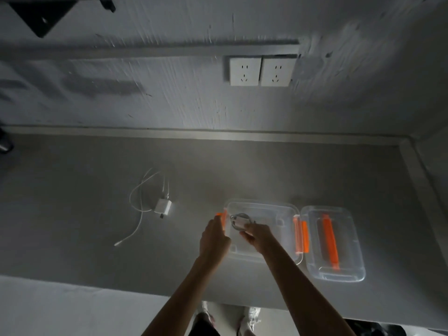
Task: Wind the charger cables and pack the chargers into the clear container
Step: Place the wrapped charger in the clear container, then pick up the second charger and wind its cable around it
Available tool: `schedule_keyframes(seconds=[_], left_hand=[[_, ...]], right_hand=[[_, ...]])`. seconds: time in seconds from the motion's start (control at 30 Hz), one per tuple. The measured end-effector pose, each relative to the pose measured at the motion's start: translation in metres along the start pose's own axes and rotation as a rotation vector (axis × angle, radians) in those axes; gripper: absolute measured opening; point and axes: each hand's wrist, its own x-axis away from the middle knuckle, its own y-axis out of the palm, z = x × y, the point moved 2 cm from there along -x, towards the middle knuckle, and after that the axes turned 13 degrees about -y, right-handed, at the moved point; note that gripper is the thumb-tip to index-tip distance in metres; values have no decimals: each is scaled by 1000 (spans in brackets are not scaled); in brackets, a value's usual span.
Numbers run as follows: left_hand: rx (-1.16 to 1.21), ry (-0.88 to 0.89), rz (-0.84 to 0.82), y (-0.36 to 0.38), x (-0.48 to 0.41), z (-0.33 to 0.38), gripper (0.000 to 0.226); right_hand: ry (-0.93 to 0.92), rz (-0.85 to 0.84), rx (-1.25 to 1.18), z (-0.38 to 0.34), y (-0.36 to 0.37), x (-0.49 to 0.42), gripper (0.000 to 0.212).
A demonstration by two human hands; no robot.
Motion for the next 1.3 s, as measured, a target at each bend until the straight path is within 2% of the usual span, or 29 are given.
schedule_keyframes(seconds=[0.13, 0.23, 0.4, 0.5, 0.57, 0.67, 0.7, 0.77, 0.87, 0.93, 1.07, 1.17, 1.2, 1.27, 1.3], left_hand=[[-17, 23, 13, 0, 0, -2, 59], [1, 66, -1, -3, 1, -3, 58], [20, 156, -99, -17, -7, -12, 49], [65, 165, -105, -34, -20, -29, 36], [81, 115, -61, -54, -38, -55, 31], [89, 31, 120, -95, -71, -109, 23], [88, 13, 189, -109, -82, -128, 21], [12, 13, 303, -133, -103, -169, 16], [-197, -35, 307, -145, -125, -221, 40], [-230, -57, 182, -142, -133, -238, 51], [-230, 39, 113, -138, -146, -259, 46], [-273, 135, 140, -134, -150, -267, 35], [-278, 85, 56, -138, -151, -266, 43], [-172, -64, 61, -138, -159, -272, 53], [-170, -169, -35, -142, -160, -271, 53]], right_hand=[[-23, 58, 162, 6, 1, -11, 40], [-40, 91, 177, 12, 1, -12, 41], [-62, 110, 167, 10, 4, -2, 63], [-110, 138, 329, -6, 4, 19, 62], [-283, 284, 585, -14, 14, 38, 57], [-731, 578, 863, -14, 58, 84, 44], [-866, 598, 886, -11, 83, 94, 37], [-961, 460, 927, -1, 138, 91, 25], [-706, 153, 998, 26, 218, 52, 18], [-543, 56, 1059, 44, 255, 22, 28], [-288, 51, 1001, 78, 290, -24, 69], [-221, 76, 1012, 101, 301, -36, 76], [-227, 90, 1021, 104, 304, -35, 75], [-218, 92, 1026, 104, 305, -32, 73], [-190, 71, 974, 101, 304, -28, 68]])
